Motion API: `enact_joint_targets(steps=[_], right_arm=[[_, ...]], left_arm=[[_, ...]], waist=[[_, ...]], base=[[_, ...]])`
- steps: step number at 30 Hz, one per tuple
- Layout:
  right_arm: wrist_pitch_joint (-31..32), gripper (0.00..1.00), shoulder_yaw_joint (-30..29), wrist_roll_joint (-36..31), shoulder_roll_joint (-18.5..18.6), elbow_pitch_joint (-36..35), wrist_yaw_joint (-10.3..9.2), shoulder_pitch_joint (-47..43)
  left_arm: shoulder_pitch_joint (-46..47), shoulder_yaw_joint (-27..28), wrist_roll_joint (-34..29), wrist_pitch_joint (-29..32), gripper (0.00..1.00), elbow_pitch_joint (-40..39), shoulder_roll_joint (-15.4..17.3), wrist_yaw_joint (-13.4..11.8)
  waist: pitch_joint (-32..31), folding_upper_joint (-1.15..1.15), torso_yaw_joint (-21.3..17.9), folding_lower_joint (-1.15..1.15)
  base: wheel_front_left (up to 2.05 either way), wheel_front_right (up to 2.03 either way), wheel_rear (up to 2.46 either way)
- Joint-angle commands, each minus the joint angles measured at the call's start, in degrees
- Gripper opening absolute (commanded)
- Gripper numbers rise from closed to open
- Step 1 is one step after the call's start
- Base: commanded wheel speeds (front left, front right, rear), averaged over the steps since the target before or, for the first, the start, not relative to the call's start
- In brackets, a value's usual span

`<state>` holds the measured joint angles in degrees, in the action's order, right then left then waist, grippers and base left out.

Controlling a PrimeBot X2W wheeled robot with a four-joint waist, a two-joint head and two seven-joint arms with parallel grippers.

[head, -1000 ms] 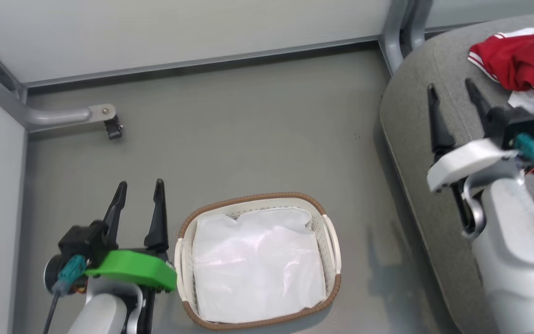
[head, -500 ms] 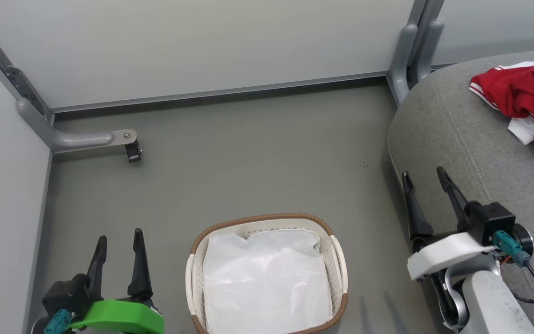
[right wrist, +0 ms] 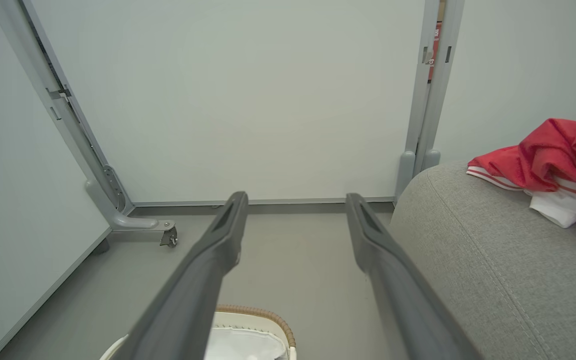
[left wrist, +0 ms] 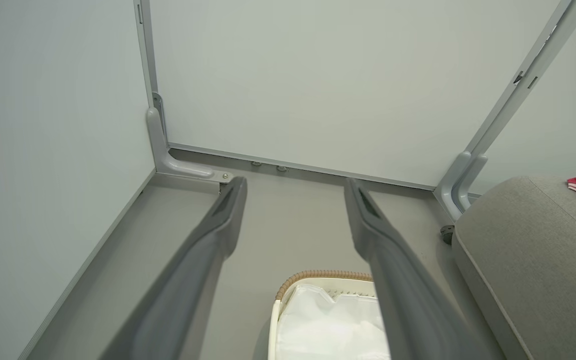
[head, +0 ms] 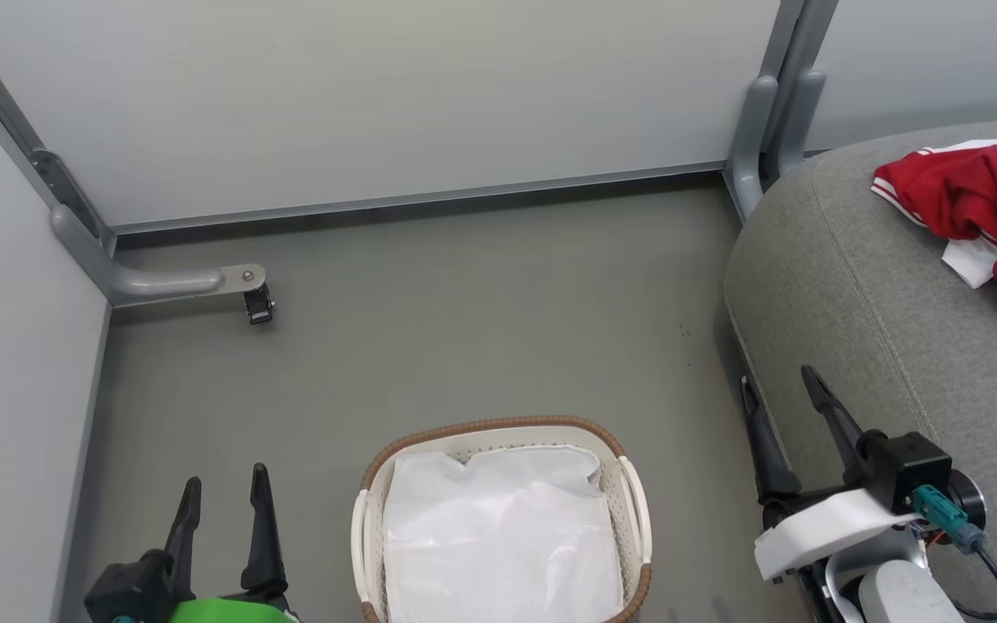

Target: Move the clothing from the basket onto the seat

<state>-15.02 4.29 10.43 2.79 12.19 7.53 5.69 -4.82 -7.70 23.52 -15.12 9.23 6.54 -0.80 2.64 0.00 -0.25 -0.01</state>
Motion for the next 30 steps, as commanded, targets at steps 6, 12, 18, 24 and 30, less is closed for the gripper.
enact_joint_targets(steps=[6,12,18,24,30], right_arm=[[-0.19,1.0,0.78,1.44,0.22,0.31,-0.08,-2.5],[-0.19,1.0,1.18,2.48,0.21,1.03,-0.08,-2.86],[-0.19,1.0,1.18,2.77,0.21,1.46,-0.08,-2.69],[-0.19,1.0,1.35,2.89,0.21,1.77,-0.07,-2.21],[-0.19,1.0,1.43,3.01,0.22,1.96,-0.08,-1.89]], left_arm=[[-1.56,1.19,-1.24,-0.04,1.0,1.23,-0.79,1.41],[-1.91,1.81,-1.62,-0.04,1.0,2.05,-1.24,2.01],[-1.8,1.94,-2.11,-0.04,1.0,3.07,-1.7,2.57],[-1.3,2.32,-2.39,-0.04,1.0,3.32,-2.07,3.12],[-1.1,2.46,-2.76,-0.04,1.0,3.45,-2.39,3.31]], waist=[[-0.69,0.0,-0.16,0.01],[-1.18,0.0,-0.46,0.01],[-1.6,0.0,-0.39,0.01],[-1.55,0.0,-0.22,0.01],[-1.4,0.0,-0.07,0.01]], base=[[0.0,0.0,0.0],[0.0,0.0,0.0],[0.0,0.0,0.0],[0.0,0.0,0.0],[0.0,0.0,0.0]])
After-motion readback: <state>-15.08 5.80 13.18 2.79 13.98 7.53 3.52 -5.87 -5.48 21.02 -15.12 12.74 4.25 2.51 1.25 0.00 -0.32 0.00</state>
